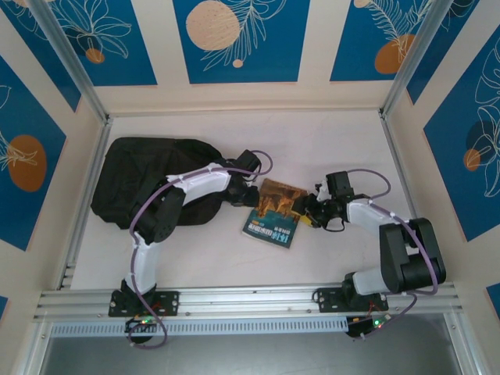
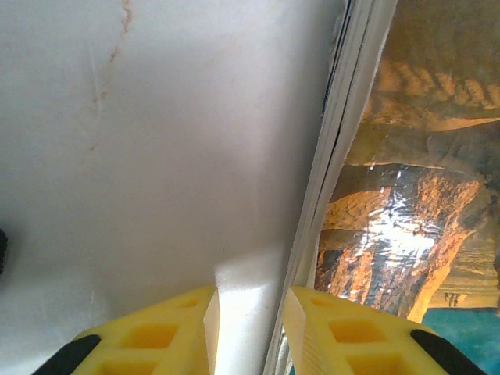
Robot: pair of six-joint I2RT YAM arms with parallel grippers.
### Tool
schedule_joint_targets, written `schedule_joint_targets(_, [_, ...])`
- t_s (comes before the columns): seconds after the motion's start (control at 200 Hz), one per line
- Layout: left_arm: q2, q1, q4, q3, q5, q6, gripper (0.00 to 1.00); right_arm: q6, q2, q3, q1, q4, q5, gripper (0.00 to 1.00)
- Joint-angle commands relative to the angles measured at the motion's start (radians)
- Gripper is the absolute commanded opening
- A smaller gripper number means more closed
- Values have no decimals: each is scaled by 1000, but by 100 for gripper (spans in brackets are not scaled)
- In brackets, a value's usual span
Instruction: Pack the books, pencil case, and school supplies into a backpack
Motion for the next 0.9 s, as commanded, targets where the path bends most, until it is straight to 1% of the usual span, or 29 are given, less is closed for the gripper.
schedule_joint_targets(0.0, [23, -18, 2, -9, 72, 19, 29, 49, -34, -13, 3, 163, -201, 50])
schedule_joint_targets(0.215, [22, -17, 4, -10, 90, 21, 29, 133, -42, -77, -4, 320, -252, 50])
schedule_joint_targets(0.355, [23, -18, 7, -10, 95, 21, 29, 159, -27, -80, 4, 380, -272, 50])
schedule_joint_targets(0.535, [27, -18, 1, -7, 93, 25, 29, 155, -48, -91, 5, 390, -277, 50])
schedule_joint_targets(0.62, [25, -18, 2, -10, 93, 28, 29, 141, -76, -98, 2, 368, -270, 52])
schedule_joint_targets(0.685, [26, -18, 4, -10, 97, 27, 29, 149, -95, -117, -2, 387, -267, 53])
schedule_joint_targets(0.775, [28, -18, 8, -9, 107, 27, 29, 192, -103, -148, -1, 463, -288, 54])
schedule_joint_targets(0.895, [31, -19, 14, -7, 122, 25, 28, 254, -69, -163, 8, 569, -345, 56])
